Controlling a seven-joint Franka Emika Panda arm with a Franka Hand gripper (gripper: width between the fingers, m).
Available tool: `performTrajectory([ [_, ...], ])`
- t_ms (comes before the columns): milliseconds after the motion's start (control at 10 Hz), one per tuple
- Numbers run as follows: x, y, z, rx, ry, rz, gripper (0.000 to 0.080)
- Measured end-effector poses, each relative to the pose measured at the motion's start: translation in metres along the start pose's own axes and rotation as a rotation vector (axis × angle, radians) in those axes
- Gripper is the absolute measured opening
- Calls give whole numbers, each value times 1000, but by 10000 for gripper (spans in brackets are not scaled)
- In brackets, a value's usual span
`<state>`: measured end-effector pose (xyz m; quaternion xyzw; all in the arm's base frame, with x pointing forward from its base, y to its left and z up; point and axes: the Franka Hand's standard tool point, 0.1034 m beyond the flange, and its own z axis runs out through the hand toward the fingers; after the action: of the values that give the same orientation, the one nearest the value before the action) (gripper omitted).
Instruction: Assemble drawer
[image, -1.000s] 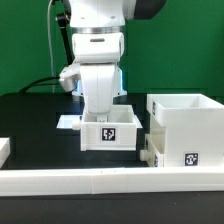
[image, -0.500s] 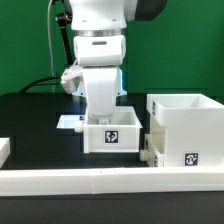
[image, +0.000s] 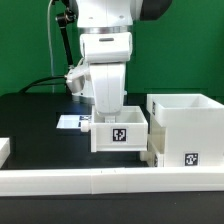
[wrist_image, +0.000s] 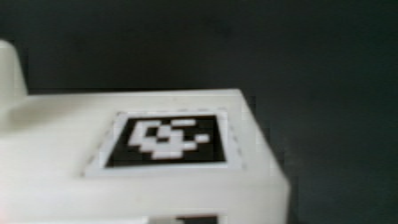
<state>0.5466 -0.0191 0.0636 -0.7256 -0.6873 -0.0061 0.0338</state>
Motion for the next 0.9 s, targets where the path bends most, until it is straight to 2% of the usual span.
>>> performTrajectory([
  [500, 13, 2, 6, 4, 9, -23, 41],
  [900, 14, -3, 11, 16, 11, -20, 41],
])
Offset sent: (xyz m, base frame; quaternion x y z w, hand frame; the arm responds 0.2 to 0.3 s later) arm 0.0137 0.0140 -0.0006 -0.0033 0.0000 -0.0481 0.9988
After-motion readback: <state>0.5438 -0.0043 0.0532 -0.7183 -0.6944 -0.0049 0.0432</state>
